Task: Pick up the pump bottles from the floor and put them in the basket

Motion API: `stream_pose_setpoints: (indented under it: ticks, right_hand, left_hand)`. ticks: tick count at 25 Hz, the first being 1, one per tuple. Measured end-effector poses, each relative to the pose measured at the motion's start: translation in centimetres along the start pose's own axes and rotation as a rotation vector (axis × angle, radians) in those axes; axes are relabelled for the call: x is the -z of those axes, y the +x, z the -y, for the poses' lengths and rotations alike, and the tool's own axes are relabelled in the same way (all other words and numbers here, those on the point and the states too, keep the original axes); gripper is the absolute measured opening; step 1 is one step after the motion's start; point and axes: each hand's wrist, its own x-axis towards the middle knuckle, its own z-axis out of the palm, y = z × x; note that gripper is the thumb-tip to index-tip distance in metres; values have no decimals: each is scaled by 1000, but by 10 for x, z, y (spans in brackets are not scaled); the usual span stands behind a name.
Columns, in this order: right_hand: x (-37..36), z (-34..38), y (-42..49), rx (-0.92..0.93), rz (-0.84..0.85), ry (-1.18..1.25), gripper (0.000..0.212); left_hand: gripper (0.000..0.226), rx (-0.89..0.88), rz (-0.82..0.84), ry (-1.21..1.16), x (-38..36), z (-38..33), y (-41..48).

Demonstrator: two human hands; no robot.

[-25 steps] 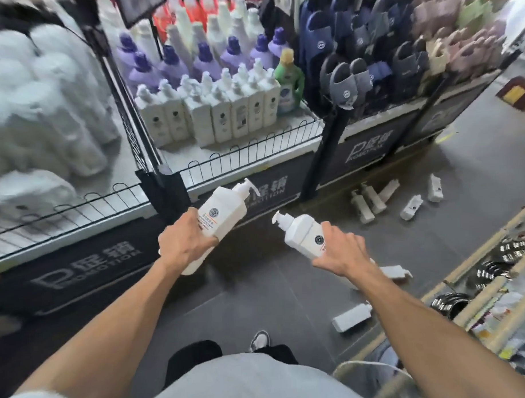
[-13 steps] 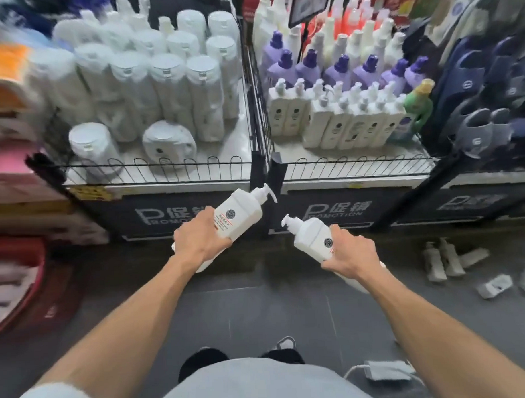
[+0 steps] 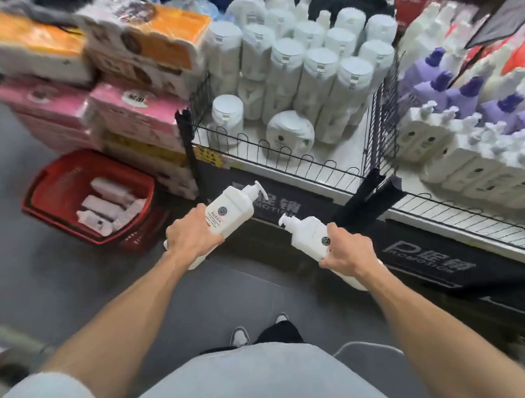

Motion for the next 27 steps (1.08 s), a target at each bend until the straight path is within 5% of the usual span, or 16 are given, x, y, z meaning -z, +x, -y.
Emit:
stream_pose_setpoints:
  ticks: [17,27]
  right_hand:
    - [79,227,280,676,34,-266,70]
    - [96,396,340,929,35,-413,72]
  left_hand:
    - [65,709,-153,-192,44,167,60]
    - [69,1033,-174,-259,44,268,60]
